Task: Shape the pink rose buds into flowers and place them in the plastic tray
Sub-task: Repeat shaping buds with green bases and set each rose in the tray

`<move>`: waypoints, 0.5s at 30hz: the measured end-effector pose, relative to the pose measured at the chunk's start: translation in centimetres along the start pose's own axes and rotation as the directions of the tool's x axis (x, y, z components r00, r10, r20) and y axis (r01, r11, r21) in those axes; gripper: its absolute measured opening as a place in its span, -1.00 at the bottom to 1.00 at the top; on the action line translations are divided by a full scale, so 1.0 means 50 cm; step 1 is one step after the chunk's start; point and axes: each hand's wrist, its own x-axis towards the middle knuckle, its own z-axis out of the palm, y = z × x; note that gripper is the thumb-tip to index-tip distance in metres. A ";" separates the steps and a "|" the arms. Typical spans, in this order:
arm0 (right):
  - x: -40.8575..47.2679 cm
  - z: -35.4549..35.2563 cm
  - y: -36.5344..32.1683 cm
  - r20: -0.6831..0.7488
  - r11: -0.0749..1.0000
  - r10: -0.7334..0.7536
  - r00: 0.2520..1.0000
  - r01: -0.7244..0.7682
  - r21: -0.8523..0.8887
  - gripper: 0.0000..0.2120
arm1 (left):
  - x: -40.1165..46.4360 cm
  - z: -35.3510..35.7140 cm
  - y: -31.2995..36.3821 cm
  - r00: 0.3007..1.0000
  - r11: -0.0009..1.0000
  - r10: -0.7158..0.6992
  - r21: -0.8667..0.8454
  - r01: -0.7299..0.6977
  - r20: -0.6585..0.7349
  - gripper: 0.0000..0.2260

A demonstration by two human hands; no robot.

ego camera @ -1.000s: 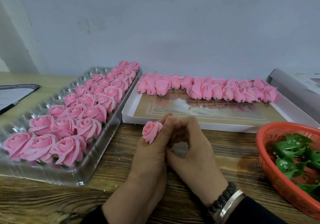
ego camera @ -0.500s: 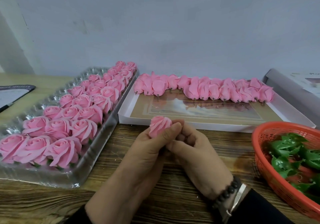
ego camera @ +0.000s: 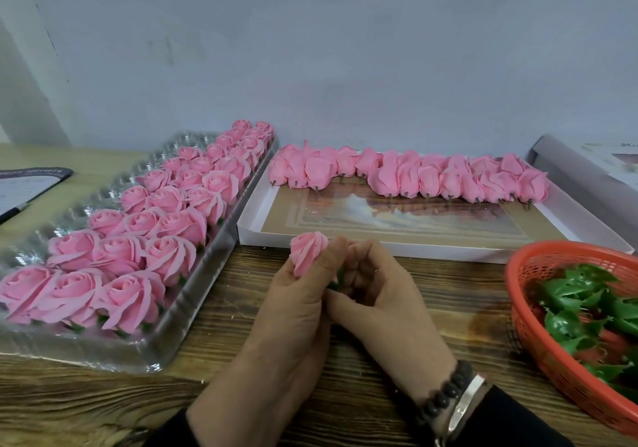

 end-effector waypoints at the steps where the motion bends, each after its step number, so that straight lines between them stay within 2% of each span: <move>1: 0.001 -0.003 0.000 0.005 1.000 0.010 1.000 -0.010 0.018 -0.72 | 0.002 -0.002 0.001 1.000 1.000 -0.011 0.005 0.011 0.023 -0.80; 4: 0.005 -0.012 0.002 0.115 0.965 0.087 0.990 -0.112 0.238 -0.64 | 0.006 -0.013 0.010 0.993 0.994 -0.083 0.071 0.077 0.082 -0.57; 6: 0.002 -0.011 0.000 0.155 0.954 0.093 0.983 -0.133 0.269 -0.70 | 0.006 -0.019 0.012 0.993 0.992 -0.073 0.109 0.063 0.092 -0.51; 8: 0.001 -0.008 -0.003 0.110 0.984 0.065 0.992 -0.082 0.157 -0.74 | 0.006 -0.019 0.015 0.994 0.985 0.033 0.167 -0.050 0.103 -0.69; 9: 0.000 -0.008 -0.002 0.067 0.996 0.038 0.997 -0.043 0.081 -0.71 | 0.006 -0.019 0.018 0.989 0.960 0.102 0.248 -0.126 0.110 -0.77; 12: -0.004 -0.018 -0.011 -0.037 0.987 -0.114 0.993 0.109 -0.115 -0.65 | 0.012 -0.027 0.026 0.942 0.762 0.281 0.555 -0.335 0.182 -0.93; 15: -0.009 -0.025 -0.019 0.015 0.943 -0.224 0.974 0.221 -0.250 -0.57 | 0.011 -0.032 0.030 0.926 0.634 0.261 0.675 -0.377 0.273 -0.79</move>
